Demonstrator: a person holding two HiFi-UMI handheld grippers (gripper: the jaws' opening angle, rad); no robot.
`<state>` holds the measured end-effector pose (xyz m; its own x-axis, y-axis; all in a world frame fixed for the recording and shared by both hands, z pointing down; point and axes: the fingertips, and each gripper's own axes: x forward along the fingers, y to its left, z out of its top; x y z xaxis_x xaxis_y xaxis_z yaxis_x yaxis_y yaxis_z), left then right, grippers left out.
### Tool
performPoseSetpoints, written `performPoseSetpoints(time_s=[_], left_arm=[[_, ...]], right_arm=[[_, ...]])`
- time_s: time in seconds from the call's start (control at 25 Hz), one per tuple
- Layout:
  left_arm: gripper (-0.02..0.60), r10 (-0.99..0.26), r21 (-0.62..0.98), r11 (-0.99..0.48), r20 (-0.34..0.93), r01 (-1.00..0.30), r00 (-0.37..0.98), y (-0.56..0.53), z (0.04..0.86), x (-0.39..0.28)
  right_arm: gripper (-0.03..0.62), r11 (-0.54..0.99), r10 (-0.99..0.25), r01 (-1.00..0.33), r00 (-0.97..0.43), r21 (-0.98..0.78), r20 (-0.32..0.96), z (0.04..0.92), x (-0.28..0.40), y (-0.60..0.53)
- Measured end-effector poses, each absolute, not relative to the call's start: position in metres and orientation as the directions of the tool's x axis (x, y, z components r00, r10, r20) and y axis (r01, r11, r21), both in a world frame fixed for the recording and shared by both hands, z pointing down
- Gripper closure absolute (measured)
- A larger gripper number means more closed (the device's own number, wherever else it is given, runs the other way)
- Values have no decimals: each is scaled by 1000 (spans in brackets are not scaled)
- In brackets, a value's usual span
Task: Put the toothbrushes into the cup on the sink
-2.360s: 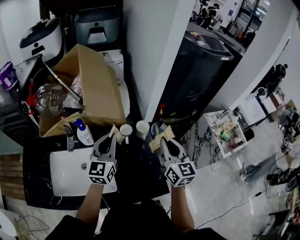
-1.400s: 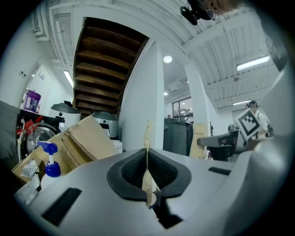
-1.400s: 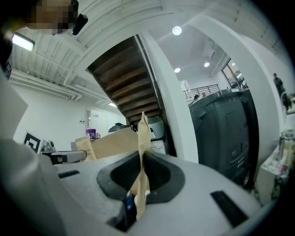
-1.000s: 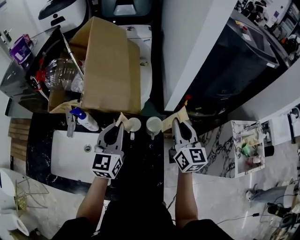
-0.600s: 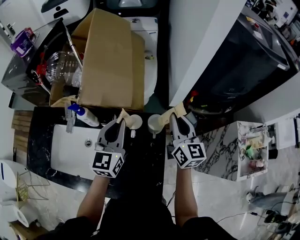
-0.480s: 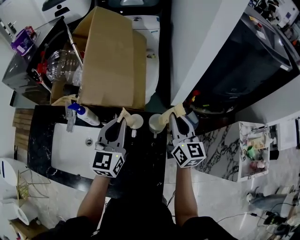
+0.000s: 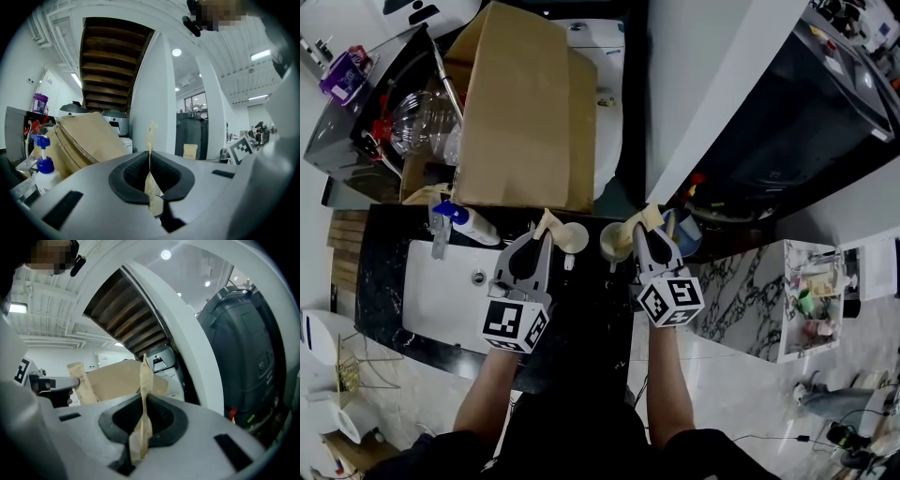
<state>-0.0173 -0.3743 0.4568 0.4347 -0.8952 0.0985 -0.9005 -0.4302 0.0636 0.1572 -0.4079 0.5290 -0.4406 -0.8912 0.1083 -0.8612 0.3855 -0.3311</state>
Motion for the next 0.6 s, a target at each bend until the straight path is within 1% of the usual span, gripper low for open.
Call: performPoseSetpoints(time_s=[0.6], left_arm=[[577,-897,61,-428,91,-902,432,-372,452,-21]], right_arm=[[562,345,-887,-849,-435,-399,159,563,152,-405]])
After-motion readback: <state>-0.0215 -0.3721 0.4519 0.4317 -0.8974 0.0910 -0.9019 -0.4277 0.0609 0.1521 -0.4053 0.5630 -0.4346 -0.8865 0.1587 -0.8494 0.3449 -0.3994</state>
